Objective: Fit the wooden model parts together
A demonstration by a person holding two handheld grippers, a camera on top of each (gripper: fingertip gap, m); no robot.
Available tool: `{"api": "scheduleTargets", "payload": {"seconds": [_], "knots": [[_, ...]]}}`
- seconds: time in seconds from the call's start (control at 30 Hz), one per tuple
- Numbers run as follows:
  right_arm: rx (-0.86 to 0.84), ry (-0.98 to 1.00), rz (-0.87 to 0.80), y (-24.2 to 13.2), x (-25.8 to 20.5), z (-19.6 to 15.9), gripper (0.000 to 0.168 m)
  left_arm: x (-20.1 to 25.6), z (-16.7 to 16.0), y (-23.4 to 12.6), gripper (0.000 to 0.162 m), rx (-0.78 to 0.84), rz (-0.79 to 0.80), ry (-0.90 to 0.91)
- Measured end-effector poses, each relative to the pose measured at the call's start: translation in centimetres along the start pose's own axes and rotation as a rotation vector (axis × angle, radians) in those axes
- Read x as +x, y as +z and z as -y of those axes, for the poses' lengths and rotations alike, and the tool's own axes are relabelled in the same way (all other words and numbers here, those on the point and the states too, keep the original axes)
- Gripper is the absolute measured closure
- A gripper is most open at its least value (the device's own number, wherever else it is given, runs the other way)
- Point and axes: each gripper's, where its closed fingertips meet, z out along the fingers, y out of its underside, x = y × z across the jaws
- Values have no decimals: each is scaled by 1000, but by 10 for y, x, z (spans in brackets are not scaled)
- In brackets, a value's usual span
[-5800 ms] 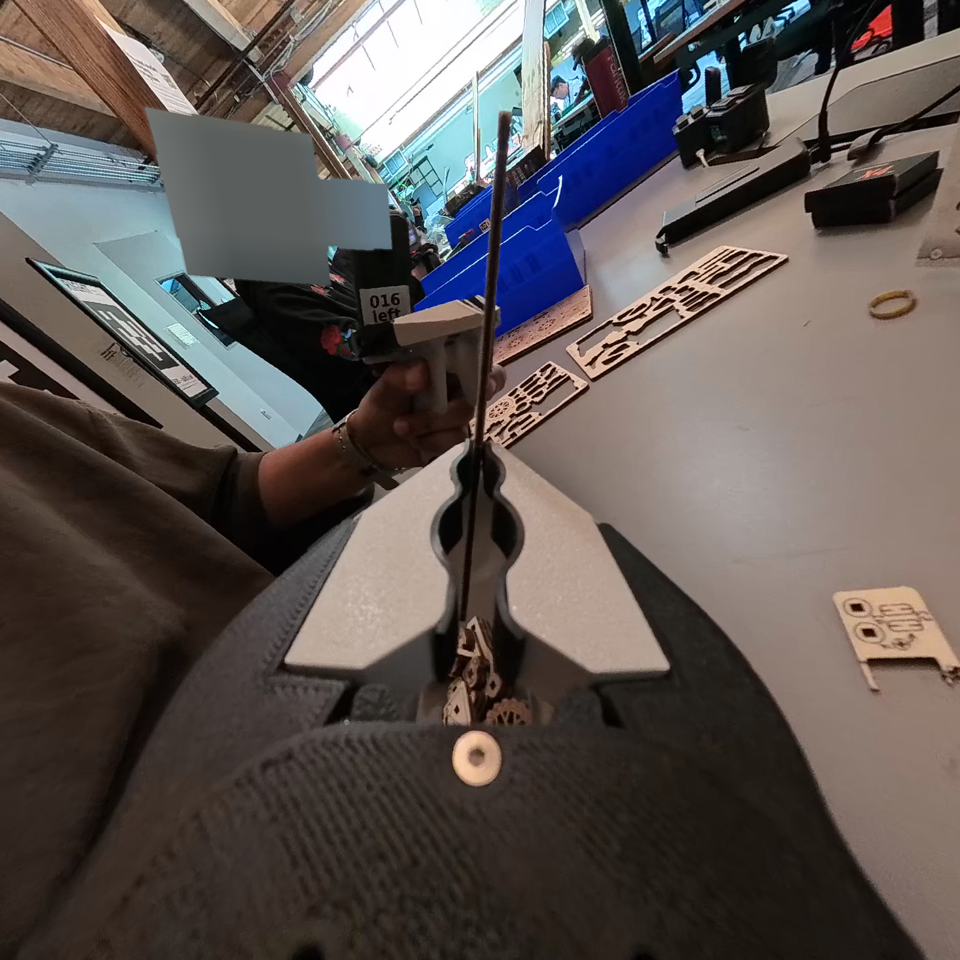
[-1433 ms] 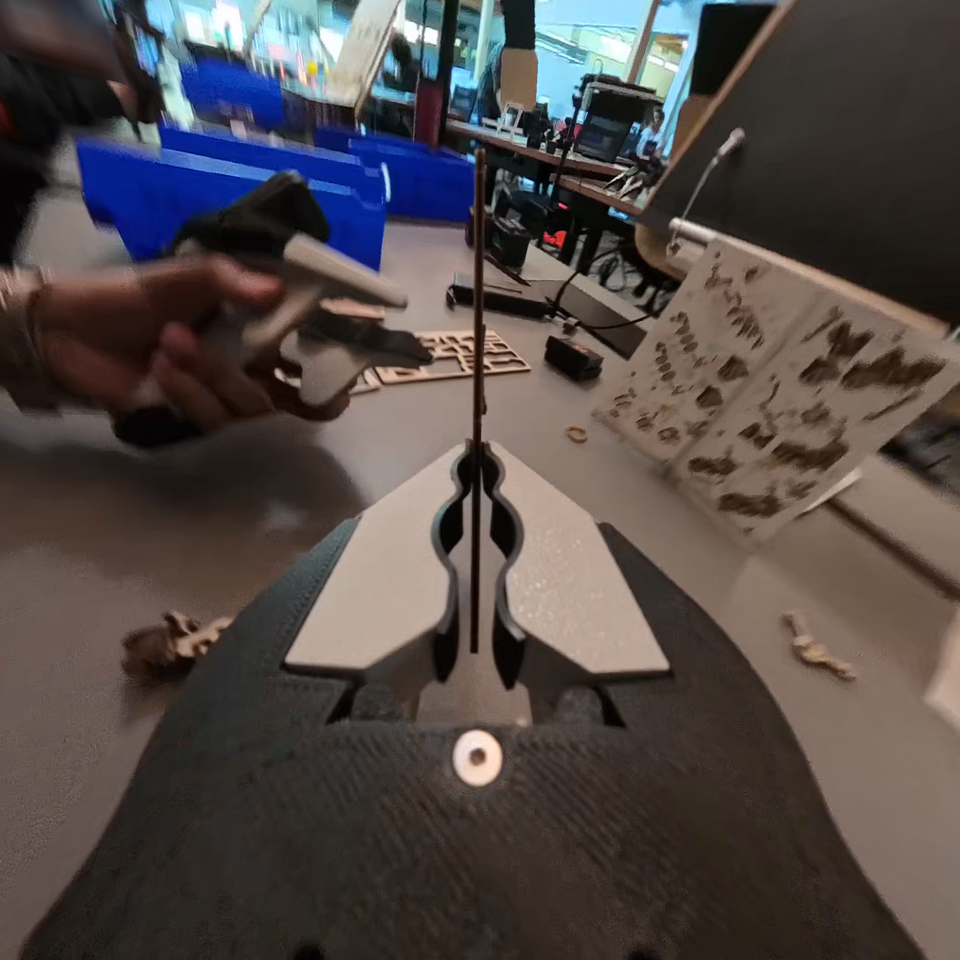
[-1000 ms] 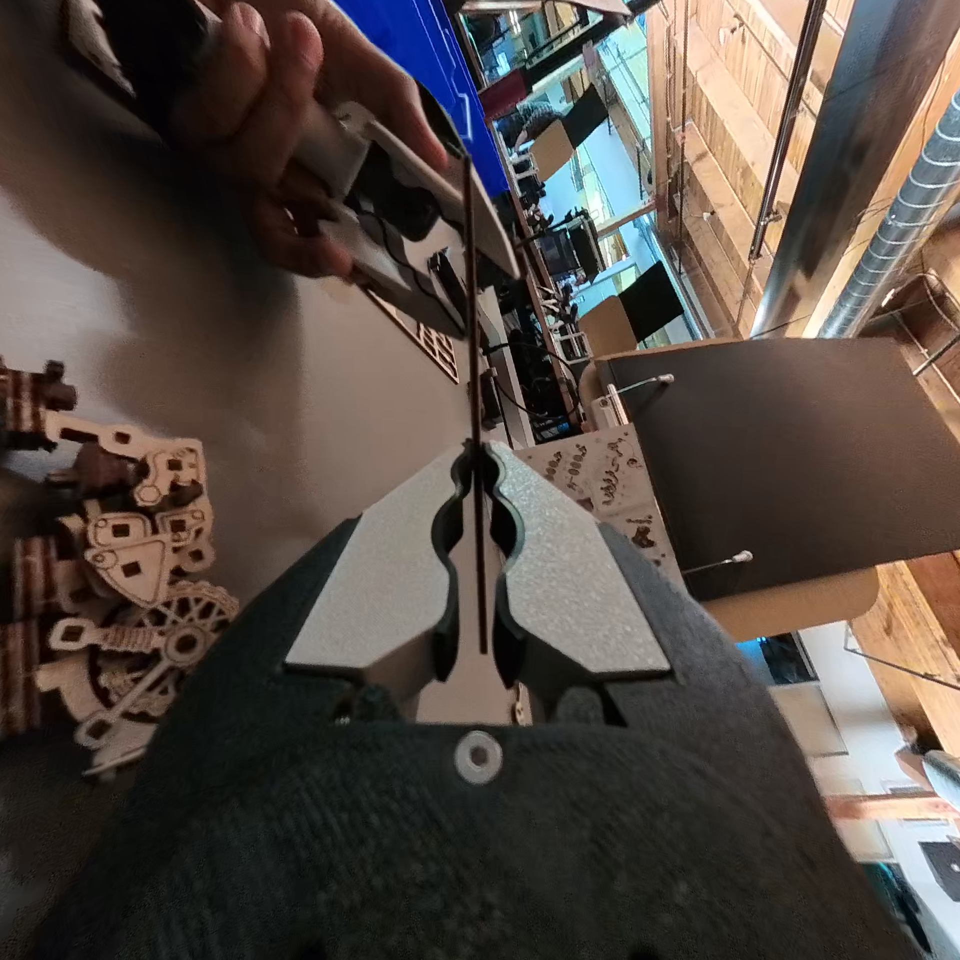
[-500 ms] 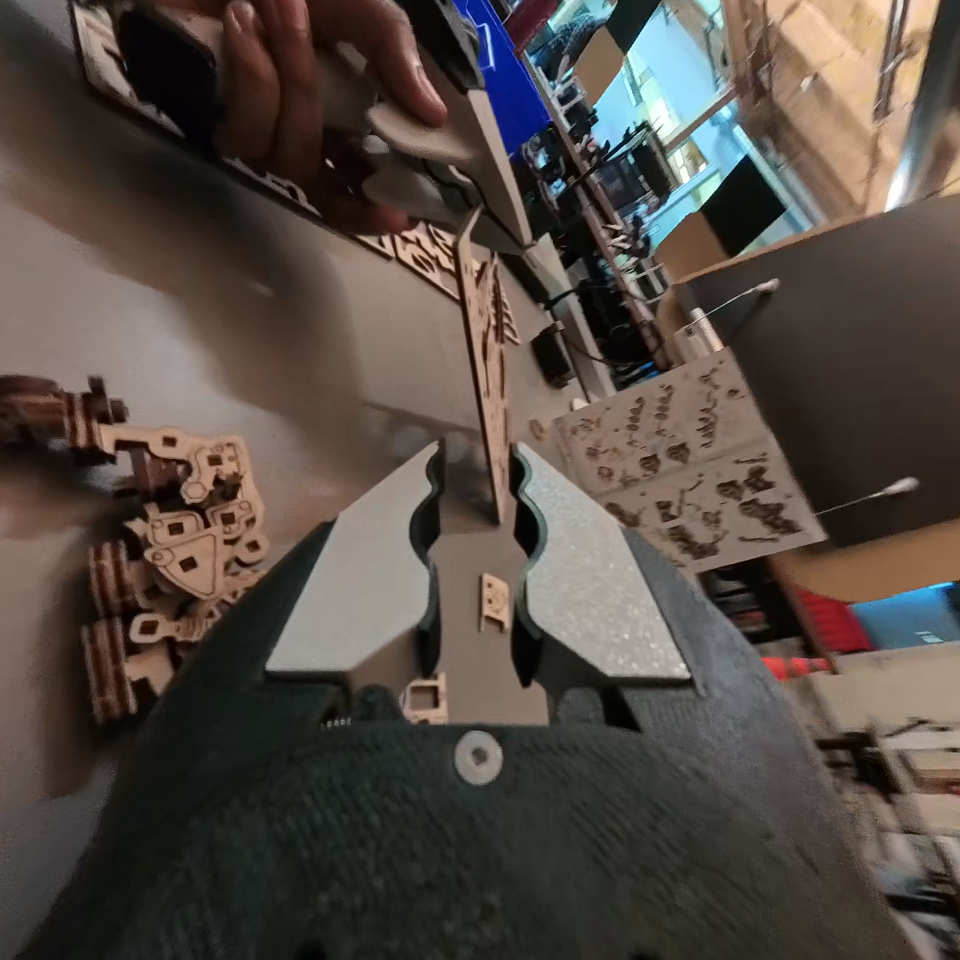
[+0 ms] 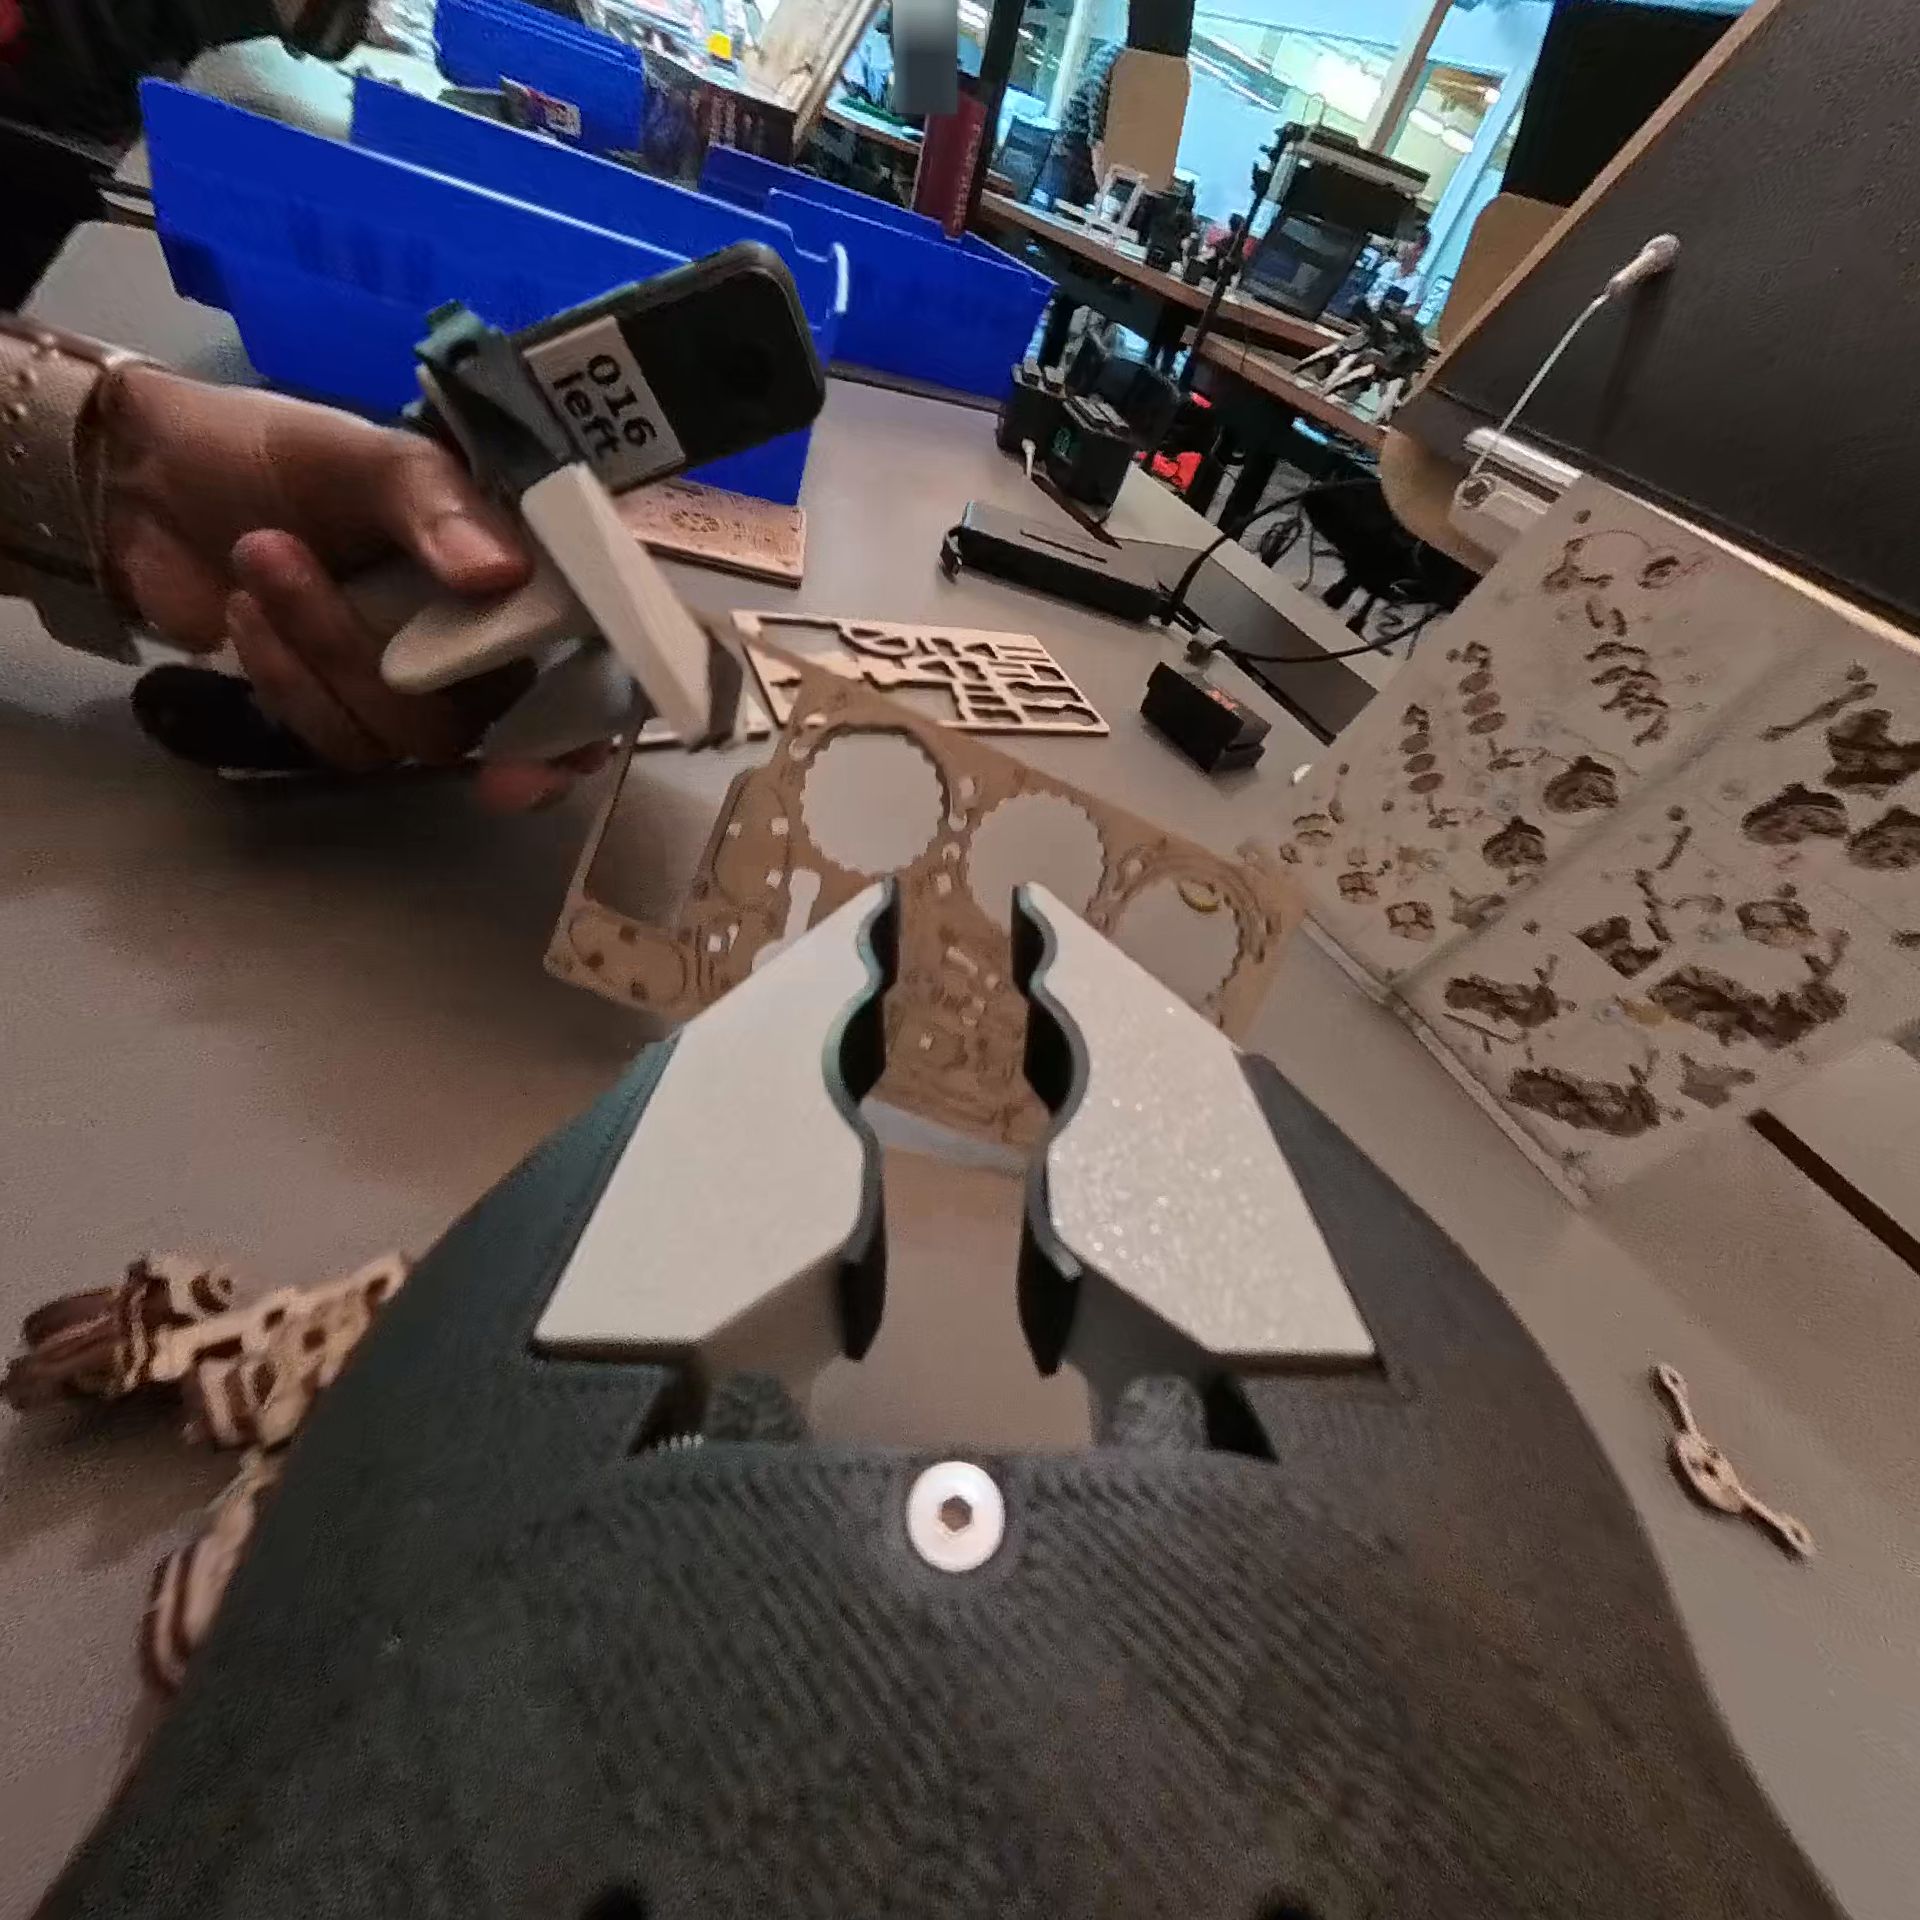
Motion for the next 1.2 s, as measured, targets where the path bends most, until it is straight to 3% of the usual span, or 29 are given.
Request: {"api": "scheduleTargets", "payload": {"seconds": [0.03, 0.33, 0.77, 1.2], "knots": [[6, 2, 15, 6, 2, 2, 148, -1, -2, 1, 162, -13, 14, 19], [9, -99, 136, 33, 3, 6, 150, -8, -7, 1, 162, -44, 67, 49], [-40, -238, 115, 39, -6, -1, 168, -13, -19, 5, 162, -128, 110, 94], [-20, -192, 91, 31, 2, 6, 168, -15, -22, 7, 162, -142, 131, 105]]}}
